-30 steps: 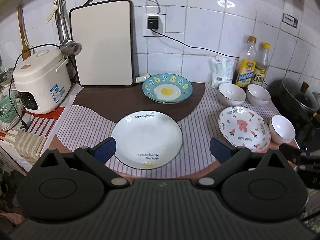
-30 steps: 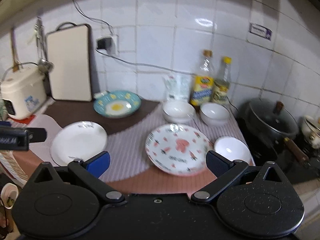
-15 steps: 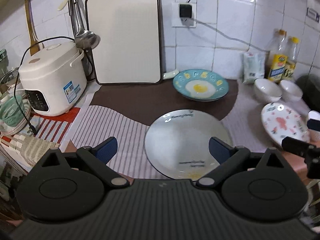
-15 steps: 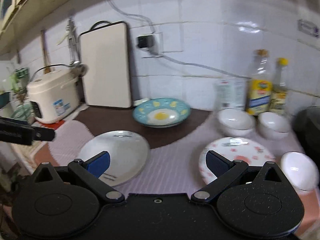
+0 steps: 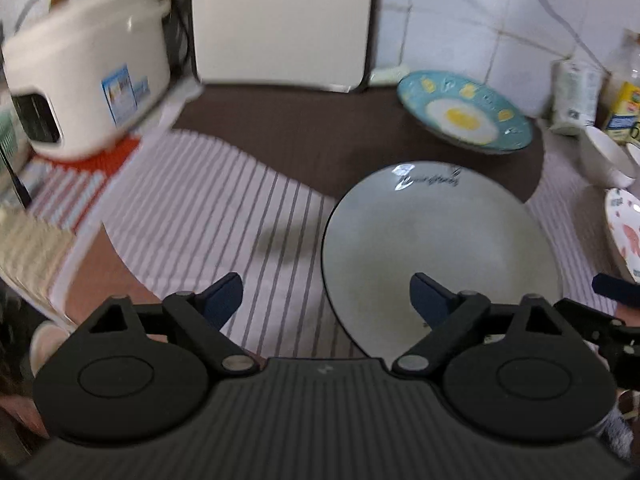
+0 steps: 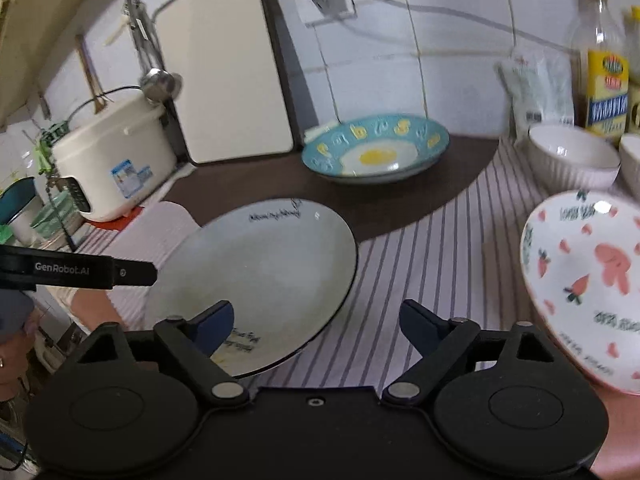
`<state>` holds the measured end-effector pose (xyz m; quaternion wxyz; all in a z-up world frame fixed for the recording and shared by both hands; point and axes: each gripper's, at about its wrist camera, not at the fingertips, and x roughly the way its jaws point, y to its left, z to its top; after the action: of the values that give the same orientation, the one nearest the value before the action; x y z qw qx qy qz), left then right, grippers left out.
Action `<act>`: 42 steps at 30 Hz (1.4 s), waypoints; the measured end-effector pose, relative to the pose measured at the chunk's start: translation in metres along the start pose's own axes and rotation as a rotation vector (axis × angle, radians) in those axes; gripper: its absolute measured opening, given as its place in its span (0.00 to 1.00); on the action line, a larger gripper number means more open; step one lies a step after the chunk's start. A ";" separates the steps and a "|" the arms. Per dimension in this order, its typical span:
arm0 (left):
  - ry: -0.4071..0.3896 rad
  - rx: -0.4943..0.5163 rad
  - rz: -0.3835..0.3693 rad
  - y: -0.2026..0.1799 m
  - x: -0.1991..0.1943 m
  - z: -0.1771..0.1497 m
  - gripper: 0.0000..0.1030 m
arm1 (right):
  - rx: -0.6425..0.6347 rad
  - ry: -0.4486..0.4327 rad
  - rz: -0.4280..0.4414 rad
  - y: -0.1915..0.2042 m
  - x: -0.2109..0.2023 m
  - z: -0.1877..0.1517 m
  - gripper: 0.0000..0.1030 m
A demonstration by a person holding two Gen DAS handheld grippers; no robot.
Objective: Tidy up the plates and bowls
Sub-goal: 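Move the left tool to the white Morning Honey plate rim and grasp, then lift the white plate with the left tool while the right tool approaches the bunny plate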
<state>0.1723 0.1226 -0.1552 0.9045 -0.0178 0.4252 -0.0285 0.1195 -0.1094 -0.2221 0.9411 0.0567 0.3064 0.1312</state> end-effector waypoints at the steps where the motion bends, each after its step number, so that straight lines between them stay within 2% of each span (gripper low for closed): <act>1: 0.015 -0.015 -0.010 0.003 0.006 0.000 0.82 | 0.012 0.006 0.003 -0.002 0.004 0.000 0.84; 3: 0.039 -0.033 -0.034 0.008 0.015 -0.001 0.68 | 0.035 0.019 0.013 -0.006 0.011 -0.002 0.79; 6: 0.066 -0.053 -0.064 0.009 0.026 -0.001 0.52 | 0.039 0.039 0.032 -0.007 0.019 -0.004 0.66; 7: 0.071 -0.069 -0.082 0.010 0.028 0.000 0.50 | 0.034 0.052 0.035 -0.007 0.021 -0.004 0.64; 9: 0.088 -0.082 -0.088 0.009 0.036 0.001 0.35 | 0.026 0.082 0.039 -0.005 0.027 -0.003 0.63; 11: 0.097 -0.063 -0.073 0.005 0.039 0.001 0.32 | 0.023 0.085 0.045 -0.004 0.029 -0.001 0.62; 14: 0.107 -0.062 -0.091 0.001 0.040 0.003 0.22 | 0.026 0.098 0.058 -0.004 0.035 0.003 0.50; 16: 0.110 -0.069 -0.091 0.000 0.041 0.004 0.22 | 0.036 0.102 0.061 -0.004 0.039 0.005 0.37; 17: 0.110 -0.076 -0.093 0.001 0.042 0.004 0.22 | 0.045 0.099 0.050 -0.004 0.040 0.005 0.35; 19: 0.112 -0.094 -0.103 0.003 0.042 0.004 0.22 | 0.055 0.091 0.028 -0.005 0.041 0.004 0.26; 22: 0.100 -0.132 -0.122 0.006 0.044 0.000 0.24 | 0.054 0.085 0.033 -0.007 0.041 0.004 0.26; 28: 0.102 -0.138 -0.112 0.003 0.044 0.002 0.25 | 0.063 0.090 0.031 -0.009 0.043 0.008 0.24; 35: 0.099 -0.079 -0.114 -0.014 0.032 0.003 0.25 | 0.048 0.067 0.010 -0.014 0.026 0.012 0.23; 42: 0.088 -0.021 -0.193 -0.051 0.029 0.010 0.25 | 0.090 0.011 -0.051 -0.043 -0.006 0.013 0.23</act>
<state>0.1971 0.0699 -0.1684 0.8777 -0.0666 0.4612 -0.1119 0.1316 -0.1529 -0.2167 0.9389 0.0905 0.3185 0.0936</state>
